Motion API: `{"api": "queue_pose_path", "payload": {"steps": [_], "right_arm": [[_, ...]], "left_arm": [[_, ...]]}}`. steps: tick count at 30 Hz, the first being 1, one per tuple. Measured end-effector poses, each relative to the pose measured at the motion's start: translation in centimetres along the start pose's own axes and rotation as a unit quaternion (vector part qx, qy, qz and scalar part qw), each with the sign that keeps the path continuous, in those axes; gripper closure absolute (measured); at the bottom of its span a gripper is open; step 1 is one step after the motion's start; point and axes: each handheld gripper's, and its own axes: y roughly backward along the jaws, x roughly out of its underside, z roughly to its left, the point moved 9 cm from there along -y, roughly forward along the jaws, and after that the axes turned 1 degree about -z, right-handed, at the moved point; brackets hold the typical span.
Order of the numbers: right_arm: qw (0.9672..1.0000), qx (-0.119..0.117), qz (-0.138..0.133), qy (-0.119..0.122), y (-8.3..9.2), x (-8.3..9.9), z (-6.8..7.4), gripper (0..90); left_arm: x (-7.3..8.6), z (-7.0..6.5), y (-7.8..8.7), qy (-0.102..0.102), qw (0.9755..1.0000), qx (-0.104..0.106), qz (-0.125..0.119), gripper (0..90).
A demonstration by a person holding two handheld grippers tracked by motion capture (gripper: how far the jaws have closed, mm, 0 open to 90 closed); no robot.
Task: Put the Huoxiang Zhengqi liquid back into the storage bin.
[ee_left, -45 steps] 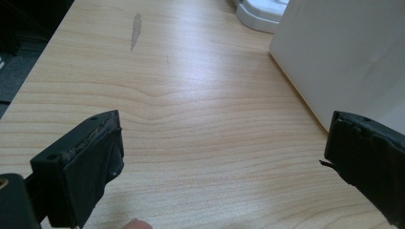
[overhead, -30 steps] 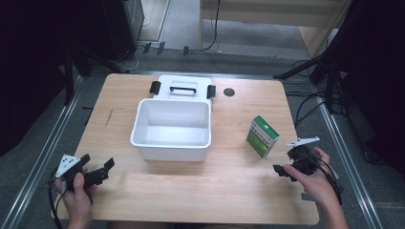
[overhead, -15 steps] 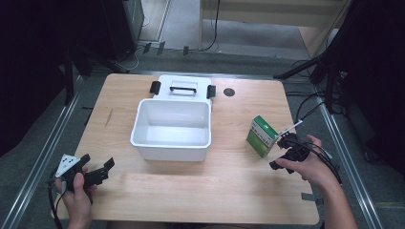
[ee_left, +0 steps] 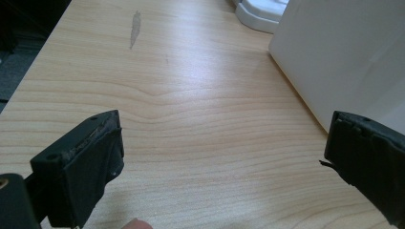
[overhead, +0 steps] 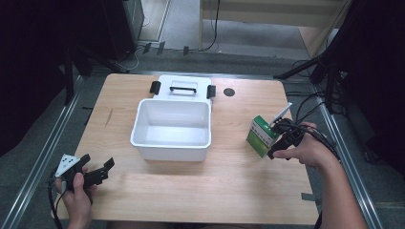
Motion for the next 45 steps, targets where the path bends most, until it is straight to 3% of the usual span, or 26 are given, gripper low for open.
{"api": "queue_pose_path", "payload": {"steps": [15, 27, 31, 37, 38, 39, 41, 45], "right_arm": [[0.9999, 0.006, 0.005, 0.008, -0.1, -2.8, 0.2, 14.4], [0.9999, 0.002, -0.014, -0.002, 0.1, -5.0, 0.1, 31.9], [0.9994, -0.016, -0.02, -0.023, 0.1, -5.7, 0.1, 39.0], [0.9983, -0.025, -0.026, -0.045, 0.4, -6.4, -0.1, 47.3], [0.9983, -0.025, -0.026, -0.045, 0.4, -6.4, -0.1, 47.3], [0.9979, -0.033, -0.022, -0.052, 0.6, -6.5, 0.0, 54.7], [0.9976, -0.043, -0.016, -0.052, 0.7, -6.6, 0.2, 55.7], [0.998, -0.038, -0.004, -0.05, 0.8, -6.5, 0.3, 60.2]], "left_arm": [[0.0, 0.0, 0.0, 0.002, 1.0, 0.001, 0.003, 0.1], [0.0, 0.0, -0.1, 0.003, 1.0, 0.003, 0.004, 0.1], [0.0, 0.0, -0.1, 0.004, 1.0, 0.003, 0.004, 0.2], [0.0, 0.0, -0.1, 0.004, 1.0, 0.003, 0.004, 0.1], [0.0, 0.0, -0.1, 0.004, 1.0, 0.003, 0.004, 0.2], [0.0, 0.0, -0.1, 0.003, 1.0, 0.003, 0.004, 0.2], [0.0, 0.0, -0.1, 0.004, 1.0, 0.003, 0.004, 0.1], [0.0, 0.0, -0.1, 0.004, 1.0, 0.004, 0.004, 0.2]]}}
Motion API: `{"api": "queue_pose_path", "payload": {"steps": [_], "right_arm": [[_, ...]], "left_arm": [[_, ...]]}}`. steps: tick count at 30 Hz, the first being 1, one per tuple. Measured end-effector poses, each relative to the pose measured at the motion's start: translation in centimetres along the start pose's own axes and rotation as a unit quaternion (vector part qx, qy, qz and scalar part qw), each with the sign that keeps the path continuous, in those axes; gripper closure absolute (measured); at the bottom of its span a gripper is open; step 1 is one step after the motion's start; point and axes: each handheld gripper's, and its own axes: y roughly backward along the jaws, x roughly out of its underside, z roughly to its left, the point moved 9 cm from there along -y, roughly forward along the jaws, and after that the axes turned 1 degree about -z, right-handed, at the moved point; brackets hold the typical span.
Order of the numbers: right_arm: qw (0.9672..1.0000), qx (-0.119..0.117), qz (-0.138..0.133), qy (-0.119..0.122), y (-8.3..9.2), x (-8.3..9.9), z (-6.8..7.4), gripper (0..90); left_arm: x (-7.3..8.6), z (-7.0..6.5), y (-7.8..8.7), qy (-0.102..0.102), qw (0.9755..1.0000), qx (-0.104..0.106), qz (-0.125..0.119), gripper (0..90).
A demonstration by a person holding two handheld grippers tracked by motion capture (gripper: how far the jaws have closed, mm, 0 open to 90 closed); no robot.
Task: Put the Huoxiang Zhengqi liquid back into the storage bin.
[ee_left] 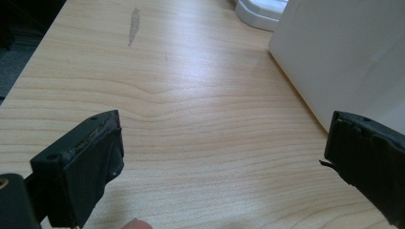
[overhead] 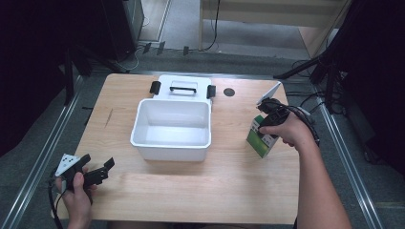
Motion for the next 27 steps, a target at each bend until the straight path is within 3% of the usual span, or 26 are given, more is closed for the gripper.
{"api": "queue_pose_path", "payload": {"steps": [2, 7, 8, 9, 12, 16, 23, 24, 25, 27], "right_arm": [[0.9999, 0.009, 0.001, 0.011, 0.1, -0.2, 0.0, 64.2], [0.9993, 0.013, 0.007, 0.034, 0.3, -0.2, 0.4, 64.6], [0.9983, 0.017, 0.005, 0.056, 0.7, -0.3, 0.7, 64.6], [0.9983, 0.017, 0.005, 0.056, 0.7, -0.3, 0.7, 64.6], [0.9956, 0.028, -0.007, 0.089, 1.8, -0.8, 1.4, 64.6], [0.9903, 0.02, -0.019, 0.136, 3.1, -1.5, 2.6, 64.6], [0.9688, 0.013, -0.04, 0.244, 5.2, -2.7, 4.7, 64.7], [0.9654, 0.011, -0.044, 0.257, 5.5, -2.9, 5.1, 64.7], [0.9654, 0.011, -0.044, 0.257, 5.5, -2.9, 5.1, 64.7], [0.9578, 0.009, -0.051, 0.283, 6.2, -3.3, 5.6, 64.7]], "left_arm": [[0.0, 0.0, 0.0, 0.0, 1.0, 0.0, 0.0, 0.2], [0.0, 0.0, 0.0, 0.0, 1.0, 0.0, 0.0, 0.2], [0.0, 0.0, 0.0, 0.0, 1.0, 0.0, 0.0, 0.2], [0.0, 0.0, 0.0, 0.0, 1.0, 0.0, 0.0, 0.2], [0.0, 0.0, 0.0, 0.0, 1.0, 0.0, 0.0, 0.2], [0.0, 0.0, 0.0, 0.0, 1.0, 0.0, 0.0, 0.1], [0.0, 0.0, 0.0, 0.001, 1.0, 0.0, -0.001, 0.1], [0.0, 0.0, 0.0, 0.001, 1.0, 0.0, -0.001, 0.1], [0.0, 0.0, 0.0, 0.001, 1.0, 0.0, -0.001, 0.2], [0.0, 0.0, 0.0, 0.001, 1.0, 0.0, 0.0, 0.1]]}}
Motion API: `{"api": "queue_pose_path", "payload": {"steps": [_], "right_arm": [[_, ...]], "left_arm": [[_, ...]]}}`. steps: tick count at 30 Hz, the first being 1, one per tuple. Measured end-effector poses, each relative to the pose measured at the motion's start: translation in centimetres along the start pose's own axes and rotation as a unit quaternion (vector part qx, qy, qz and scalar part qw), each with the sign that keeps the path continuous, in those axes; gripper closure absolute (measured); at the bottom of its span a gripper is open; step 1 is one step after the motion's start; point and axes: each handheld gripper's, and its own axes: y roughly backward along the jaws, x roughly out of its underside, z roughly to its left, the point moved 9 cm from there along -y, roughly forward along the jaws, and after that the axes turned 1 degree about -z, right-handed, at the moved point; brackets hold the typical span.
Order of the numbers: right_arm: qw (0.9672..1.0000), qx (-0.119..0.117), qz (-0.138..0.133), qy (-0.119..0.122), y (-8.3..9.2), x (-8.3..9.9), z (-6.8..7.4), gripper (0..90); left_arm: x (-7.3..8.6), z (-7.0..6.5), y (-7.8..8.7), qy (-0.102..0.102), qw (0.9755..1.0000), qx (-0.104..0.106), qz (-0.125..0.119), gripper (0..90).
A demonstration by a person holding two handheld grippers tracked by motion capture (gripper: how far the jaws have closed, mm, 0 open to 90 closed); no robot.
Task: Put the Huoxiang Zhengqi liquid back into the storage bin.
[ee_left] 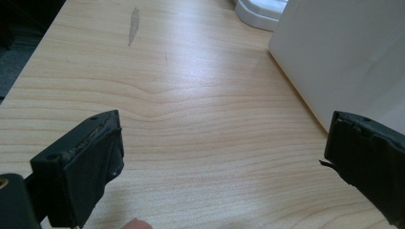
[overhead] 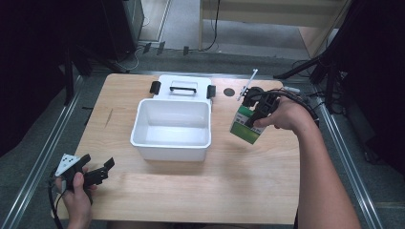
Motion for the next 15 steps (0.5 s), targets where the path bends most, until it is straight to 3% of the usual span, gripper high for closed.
{"api": "queue_pose_path", "payload": {"steps": [1, 2, 4, 7, 15], "right_arm": [[0.9997, -0.001, -0.005, 0.025, 0.6, -0.6, 0.2, 64.7], [0.9997, -0.001, -0.005, 0.025, 0.6, -0.6, 0.2, 64.7], [0.9979, 0.0, -0.007, 0.064, 1.3, -1.3, 0.5, 64.7], [0.9967, -0.001, -0.007, 0.081, 2.0, -1.9, 0.8, 64.8], [0.9954, 0.006, -0.01, 0.095, 4.2, -3.6, 1.0, 64.8]], "left_arm": [[0.0, 0.0, 0.0, 0.0, 1.0, 0.0, 0.0, 0.1], [0.0, 0.0, 0.0, 0.0, 1.0, 0.0, 0.0, 0.1], [0.0, 0.0, 0.0, 0.0, 1.0, 0.0, 0.001, 0.1], [0.0, 0.0, 0.0, 0.0, 1.0, 0.0, 0.001, 0.1], [0.0, 0.0, 0.0, -0.001, 1.0, 0.0, 0.003, 0.1]]}}
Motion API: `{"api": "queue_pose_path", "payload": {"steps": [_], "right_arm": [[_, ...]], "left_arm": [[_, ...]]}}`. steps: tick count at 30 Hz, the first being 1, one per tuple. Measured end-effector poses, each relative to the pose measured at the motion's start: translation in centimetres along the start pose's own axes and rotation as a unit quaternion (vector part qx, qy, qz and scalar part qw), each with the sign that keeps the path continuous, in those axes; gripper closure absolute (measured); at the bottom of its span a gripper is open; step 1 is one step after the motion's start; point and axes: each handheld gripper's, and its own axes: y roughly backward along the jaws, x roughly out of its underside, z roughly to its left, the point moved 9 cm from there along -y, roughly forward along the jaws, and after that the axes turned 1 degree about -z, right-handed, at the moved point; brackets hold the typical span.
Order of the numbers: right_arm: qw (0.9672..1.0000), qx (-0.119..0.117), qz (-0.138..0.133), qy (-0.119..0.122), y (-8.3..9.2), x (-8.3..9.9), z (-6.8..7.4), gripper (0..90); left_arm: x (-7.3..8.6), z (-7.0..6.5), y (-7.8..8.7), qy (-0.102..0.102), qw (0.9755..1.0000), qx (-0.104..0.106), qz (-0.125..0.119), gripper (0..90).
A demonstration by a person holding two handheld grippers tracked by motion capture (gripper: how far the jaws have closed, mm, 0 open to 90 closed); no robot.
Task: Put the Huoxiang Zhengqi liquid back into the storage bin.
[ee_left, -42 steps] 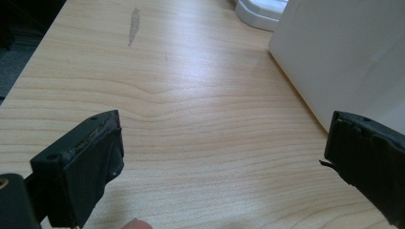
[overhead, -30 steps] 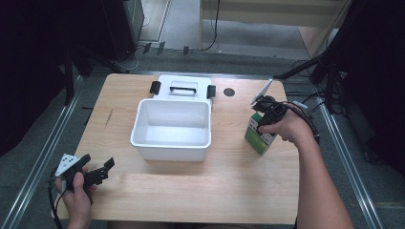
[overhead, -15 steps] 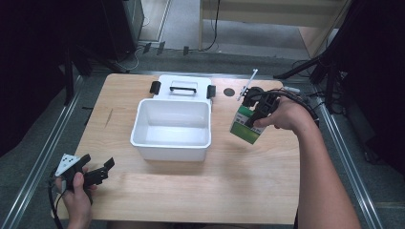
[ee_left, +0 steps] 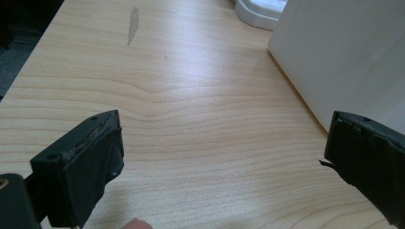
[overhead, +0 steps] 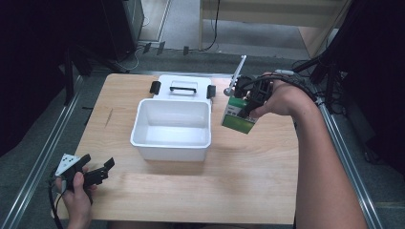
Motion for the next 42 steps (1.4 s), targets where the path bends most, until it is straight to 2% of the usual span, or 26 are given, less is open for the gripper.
{"api": "queue_pose_path", "payload": {"steps": [6, 11, 12, 13, 19, 25, 26, 30, 36, 38, 40, 42], "right_arm": [[1.0, -0.002, -0.009, 0.002, 1.2, -1.8, 0.1, 64.9], [0.9999, -0.005, -0.007, 0.006, 1.6, -3.3, 0.2, 64.9], [0.9999, -0.003, -0.008, 0.015, 1.8, -4.2, 0.2, 64.9], [0.9999, -0.003, -0.008, 0.015, 1.8, -4.2, 0.2, 64.9], [0.9994, -0.005, -0.009, 0.033, 2.1, -7.0, 1.0, 64.8], [0.9989, -0.007, -0.007, 0.046, 1.9, -8.9, 1.6, 64.8], [0.9983, -0.008, -0.008, 0.056, 1.8, -9.3, 1.6, 64.8], [0.997, -0.015, -0.016, 0.074, 1.2, -10.8, 2.2, 64.8], [0.9959, -0.022, -0.011, 0.087, 0.4, -11.6, 2.8, 64.7], [0.9925, -0.018, -0.017, 0.12, -0.1, -12.1, 3.0, 64.7], [0.9925, -0.019, -0.014, 0.12, -0.3, -12.1, 3.2, 64.7], [0.9906, -0.021, -0.015, 0.134, -0.6, -12.3, 3.4, 64.7]], "left_arm": [[0.0, 0.0, 0.0, -0.001, 1.0, -0.001, 0.0, 0.1], [0.0, 0.0, 0.0, -0.001, 1.0, 0.0, 0.0, 0.2], [0.0, 0.0, 0.0, -0.001, 1.0, 0.0, 0.0, 0.2], [0.0, 0.0, 0.0, -0.001, 1.0, 0.0, 0.0, 0.1], [0.0, 0.0, 0.0, -0.001, 1.0, 0.001, 0.001, 0.2], [0.0, 0.0, 0.0, 0.0, 1.0, 0.002, 0.002, 0.1], [0.0, 0.0, 0.0, 0.0, 1.0, 0.001, 0.002, 0.1], [0.0, 0.0, 0.0, 0.0, 1.0, 0.002, 0.004, 0.1], [0.0, 0.0, 0.0, 0.0, 1.0, 0.002, 0.004, 0.2], [0.0, 0.0, -0.1, 0.0, 1.0, 0.002, 0.004, 0.2], [0.0, 0.0, -0.1, 0.0, 1.0, 0.002, 0.004, 0.1], [0.0, -0.1, -0.1, 0.002, 1.0, 0.002, 0.003, 0.2]]}}
